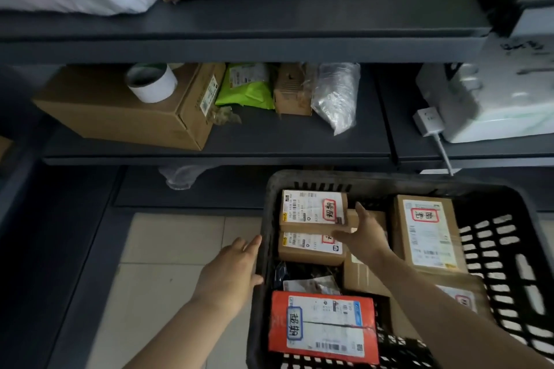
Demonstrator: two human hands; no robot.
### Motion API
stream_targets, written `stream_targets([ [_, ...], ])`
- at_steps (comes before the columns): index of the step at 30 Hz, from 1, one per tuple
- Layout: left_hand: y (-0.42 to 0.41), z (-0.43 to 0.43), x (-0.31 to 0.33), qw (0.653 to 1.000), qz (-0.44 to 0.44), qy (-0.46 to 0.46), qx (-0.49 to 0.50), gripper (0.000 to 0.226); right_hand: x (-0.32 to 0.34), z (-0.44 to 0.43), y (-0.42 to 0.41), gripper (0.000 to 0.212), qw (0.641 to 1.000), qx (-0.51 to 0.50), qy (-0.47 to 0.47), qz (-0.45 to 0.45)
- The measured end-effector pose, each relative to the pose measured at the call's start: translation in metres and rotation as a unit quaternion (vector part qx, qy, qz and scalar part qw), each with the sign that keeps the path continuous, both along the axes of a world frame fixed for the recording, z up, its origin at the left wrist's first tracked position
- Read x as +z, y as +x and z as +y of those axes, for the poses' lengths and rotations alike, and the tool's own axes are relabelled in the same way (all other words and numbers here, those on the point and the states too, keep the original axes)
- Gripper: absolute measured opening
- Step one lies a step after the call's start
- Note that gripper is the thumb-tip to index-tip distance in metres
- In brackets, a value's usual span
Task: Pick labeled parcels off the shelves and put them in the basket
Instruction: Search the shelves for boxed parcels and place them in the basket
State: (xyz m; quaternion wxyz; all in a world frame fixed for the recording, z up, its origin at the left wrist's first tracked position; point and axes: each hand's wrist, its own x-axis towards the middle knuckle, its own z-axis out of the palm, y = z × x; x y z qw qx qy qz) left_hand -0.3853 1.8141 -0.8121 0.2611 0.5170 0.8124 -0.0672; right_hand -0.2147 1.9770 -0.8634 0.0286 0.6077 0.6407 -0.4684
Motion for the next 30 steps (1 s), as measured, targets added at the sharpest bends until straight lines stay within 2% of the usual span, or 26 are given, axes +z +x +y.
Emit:
stream_targets([
  [5, -0.001, -0.011, 0.063, 0.992, 0.116, 0.026, -0.036, 0.062, 0.073, -0.004, 0.014, 0.075, 0.984, 0.140, 0.090, -0.064],
  [10, -0.009, -0.053, 0.155, 0.985, 0.165, 0.056, 0.010, 0.055, 0.173, -0.026, 0.000, 0.062, 0.921, 0.328, 0.187, -0.097],
  [14, -0.011, -0.119, 0.233, 0.971, 0.222, 0.070, 0.054, 0.052, 0.256, -0.064, -0.034, 0.061, 0.851, 0.458, 0.250, -0.054],
  [15, -0.011, -0.143, 0.257, 0.974, 0.206, 0.054, 0.079, 0.051, 0.279, -0.080, -0.047, 0.061, 0.829, 0.489, 0.268, -0.031],
  [18, -0.011, -0.218, 0.317, 0.952, 0.255, 0.043, 0.164, 0.045, 0.350, -0.138, -0.090, 0.060, 0.759, 0.564, 0.322, 0.040],
  [24, 0.026, -0.395, 0.422, 0.879, 0.325, 0.030, 0.349, 0.038, 0.471, -0.301, -0.152, 0.060, 0.612, 0.674, 0.386, 0.147],
  [27, 0.063, -0.487, 0.456, 0.832, 0.347, 0.026, 0.431, 0.039, 0.506, -0.391, -0.161, 0.059, 0.546, 0.714, 0.395, 0.188],
  [30, 0.109, -0.568, 0.477, 0.782, 0.358, 0.031, 0.509, 0.039, 0.530, -0.481, -0.157, 0.058, 0.496, 0.748, 0.390, 0.208],
])
